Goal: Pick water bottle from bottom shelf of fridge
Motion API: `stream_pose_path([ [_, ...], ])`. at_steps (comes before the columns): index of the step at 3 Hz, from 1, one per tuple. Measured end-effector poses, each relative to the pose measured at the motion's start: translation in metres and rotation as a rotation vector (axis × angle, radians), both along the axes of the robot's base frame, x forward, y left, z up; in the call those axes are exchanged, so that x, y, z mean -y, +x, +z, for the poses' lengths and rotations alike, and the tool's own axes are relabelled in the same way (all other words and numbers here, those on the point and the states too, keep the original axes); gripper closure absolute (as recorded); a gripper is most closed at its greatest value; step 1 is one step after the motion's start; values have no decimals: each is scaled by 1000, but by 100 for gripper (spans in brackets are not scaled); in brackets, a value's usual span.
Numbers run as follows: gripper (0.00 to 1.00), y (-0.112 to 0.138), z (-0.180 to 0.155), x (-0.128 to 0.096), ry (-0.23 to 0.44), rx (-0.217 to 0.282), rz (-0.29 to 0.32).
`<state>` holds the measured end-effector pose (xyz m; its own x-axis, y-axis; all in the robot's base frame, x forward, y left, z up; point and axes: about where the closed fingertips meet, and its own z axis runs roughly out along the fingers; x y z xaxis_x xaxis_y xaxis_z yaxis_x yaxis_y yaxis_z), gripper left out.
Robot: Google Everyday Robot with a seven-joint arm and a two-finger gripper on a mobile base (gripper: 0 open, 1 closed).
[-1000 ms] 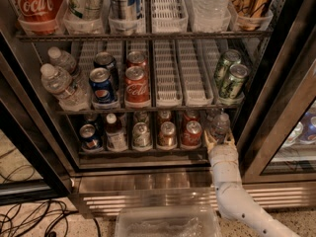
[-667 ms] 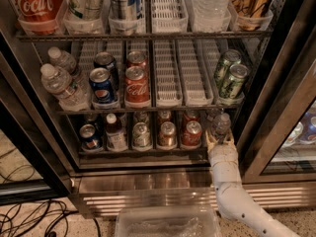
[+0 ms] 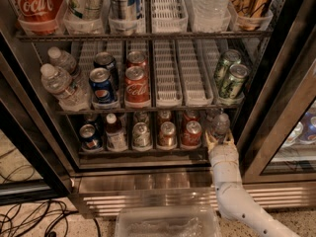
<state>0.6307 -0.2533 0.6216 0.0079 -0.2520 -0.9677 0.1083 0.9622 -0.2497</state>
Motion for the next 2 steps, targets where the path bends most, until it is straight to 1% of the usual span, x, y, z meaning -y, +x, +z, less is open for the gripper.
stream_pose_path([
  [1, 100, -9, 10, -5, 49, -2, 27],
  [2, 100, -21, 30, -4, 120, 24, 46],
])
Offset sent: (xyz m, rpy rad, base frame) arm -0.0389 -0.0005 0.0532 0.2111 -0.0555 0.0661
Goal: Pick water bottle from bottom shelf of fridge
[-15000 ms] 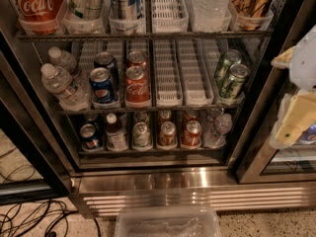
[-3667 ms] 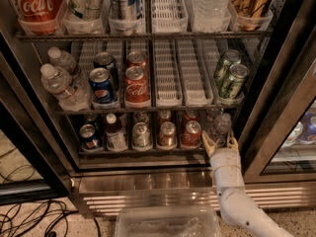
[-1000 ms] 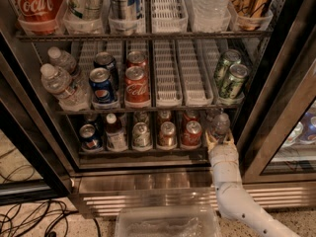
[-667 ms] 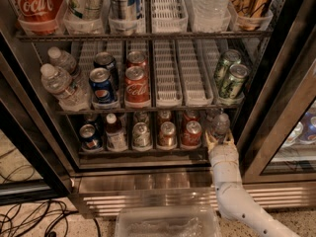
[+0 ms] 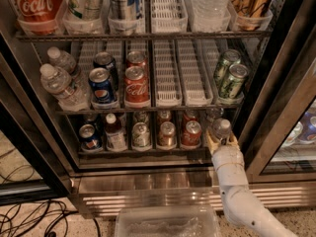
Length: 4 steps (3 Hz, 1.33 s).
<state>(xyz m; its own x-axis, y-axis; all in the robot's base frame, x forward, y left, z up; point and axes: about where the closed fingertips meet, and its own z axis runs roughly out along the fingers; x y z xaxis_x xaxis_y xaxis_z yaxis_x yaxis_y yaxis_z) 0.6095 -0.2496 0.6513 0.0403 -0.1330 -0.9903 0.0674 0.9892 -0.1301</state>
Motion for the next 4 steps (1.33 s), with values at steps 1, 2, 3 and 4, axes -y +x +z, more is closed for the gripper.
stream_pose_path([
  [1, 100, -9, 18, 5, 57, 32, 3],
  [2, 100, -18, 30, 10, 81, 34, 18],
  [3, 100, -36, 30, 24, 62, -53, 63],
  [4, 100, -62, 15, 48, 72, -221, 114],
])
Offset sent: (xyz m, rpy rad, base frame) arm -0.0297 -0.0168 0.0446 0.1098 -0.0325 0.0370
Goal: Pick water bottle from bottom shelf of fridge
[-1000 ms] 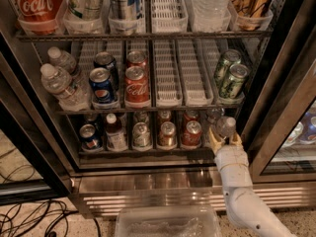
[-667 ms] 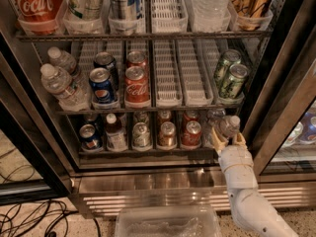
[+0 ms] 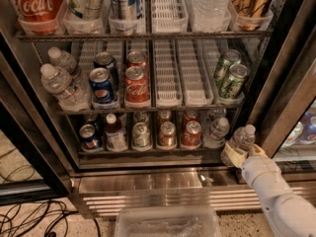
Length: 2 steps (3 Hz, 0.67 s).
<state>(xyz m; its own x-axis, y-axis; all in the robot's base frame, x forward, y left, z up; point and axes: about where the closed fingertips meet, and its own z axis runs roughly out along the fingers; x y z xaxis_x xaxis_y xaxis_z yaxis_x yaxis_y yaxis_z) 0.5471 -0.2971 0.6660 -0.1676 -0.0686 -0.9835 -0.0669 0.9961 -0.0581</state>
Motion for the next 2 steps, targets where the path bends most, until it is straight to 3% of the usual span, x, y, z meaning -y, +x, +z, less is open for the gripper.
stream_pose_path([
  [2, 100, -2, -7, 1, 2, -15, 8],
])
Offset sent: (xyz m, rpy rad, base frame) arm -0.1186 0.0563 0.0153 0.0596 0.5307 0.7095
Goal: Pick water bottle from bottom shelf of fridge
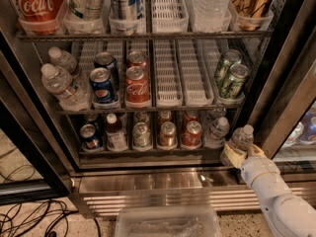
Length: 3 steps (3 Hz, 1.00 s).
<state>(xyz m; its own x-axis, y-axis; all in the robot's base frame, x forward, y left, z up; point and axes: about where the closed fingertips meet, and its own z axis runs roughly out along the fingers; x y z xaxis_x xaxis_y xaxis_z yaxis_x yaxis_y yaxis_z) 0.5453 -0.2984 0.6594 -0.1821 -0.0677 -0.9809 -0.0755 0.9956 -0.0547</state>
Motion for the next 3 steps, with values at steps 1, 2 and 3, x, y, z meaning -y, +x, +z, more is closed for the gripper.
stream_pose_path([
  [1, 100, -9, -7, -12, -3, -40, 61],
  [2, 100, -32, -27, -32, -19, -138, 157],
  [3, 100, -61, -43, -38, -39, -233, 222],
])
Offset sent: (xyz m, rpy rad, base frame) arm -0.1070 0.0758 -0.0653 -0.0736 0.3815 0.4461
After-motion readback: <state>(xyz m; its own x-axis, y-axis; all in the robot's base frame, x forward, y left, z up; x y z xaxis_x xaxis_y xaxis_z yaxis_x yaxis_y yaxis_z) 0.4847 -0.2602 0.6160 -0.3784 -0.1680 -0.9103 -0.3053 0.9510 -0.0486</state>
